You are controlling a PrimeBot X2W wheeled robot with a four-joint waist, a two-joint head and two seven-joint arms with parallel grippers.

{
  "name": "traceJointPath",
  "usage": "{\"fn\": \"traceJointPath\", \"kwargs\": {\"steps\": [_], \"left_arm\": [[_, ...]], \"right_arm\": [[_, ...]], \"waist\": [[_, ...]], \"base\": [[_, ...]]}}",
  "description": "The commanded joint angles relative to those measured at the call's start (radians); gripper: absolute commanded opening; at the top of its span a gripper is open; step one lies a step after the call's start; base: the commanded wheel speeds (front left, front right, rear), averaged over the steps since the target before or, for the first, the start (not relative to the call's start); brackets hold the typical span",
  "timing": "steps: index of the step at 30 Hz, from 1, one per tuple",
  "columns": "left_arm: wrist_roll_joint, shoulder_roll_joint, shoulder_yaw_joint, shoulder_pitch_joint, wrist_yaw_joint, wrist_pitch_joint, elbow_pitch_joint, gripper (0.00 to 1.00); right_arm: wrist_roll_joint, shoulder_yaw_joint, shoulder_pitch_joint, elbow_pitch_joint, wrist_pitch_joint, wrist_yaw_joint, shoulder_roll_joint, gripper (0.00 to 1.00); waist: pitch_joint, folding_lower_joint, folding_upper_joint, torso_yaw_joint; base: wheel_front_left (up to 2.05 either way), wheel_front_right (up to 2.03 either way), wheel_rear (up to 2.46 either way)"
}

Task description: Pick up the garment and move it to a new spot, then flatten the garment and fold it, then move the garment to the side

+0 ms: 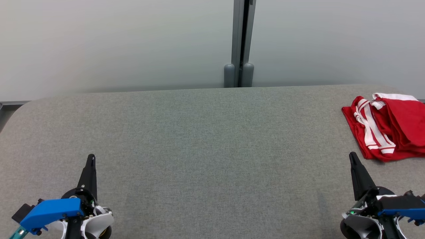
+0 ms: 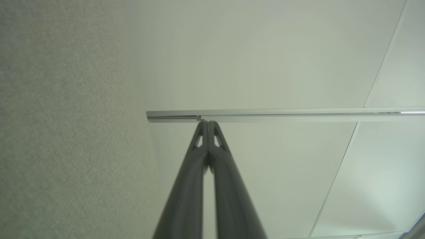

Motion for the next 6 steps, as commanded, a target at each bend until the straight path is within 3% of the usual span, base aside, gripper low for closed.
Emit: {"fn": "traceJointPath", "kwargs": {"steps": [1,6], "left_arm": [[-0.002,-0.002,0.002,-0.010,-0.009,0.004,-0.004,0.00],[-0.002,-0.002,0.002,-0.010,-0.009,0.004,-0.004,0.00]], "right_arm": [[0.002,-0.003,-0.012,0.002,0.003,0.000,-0.008,0.00],[0.002,-0.003,-0.012,0.002,0.003,0.000,-0.008,0.00]], "waist": [[0.000,0.0000,-0.0001,0.000],[0.000,0.0000,-0.0001,0.000]], "base": [[0.00,0.00,0.00],[0.00,0.00,0.00]]}}
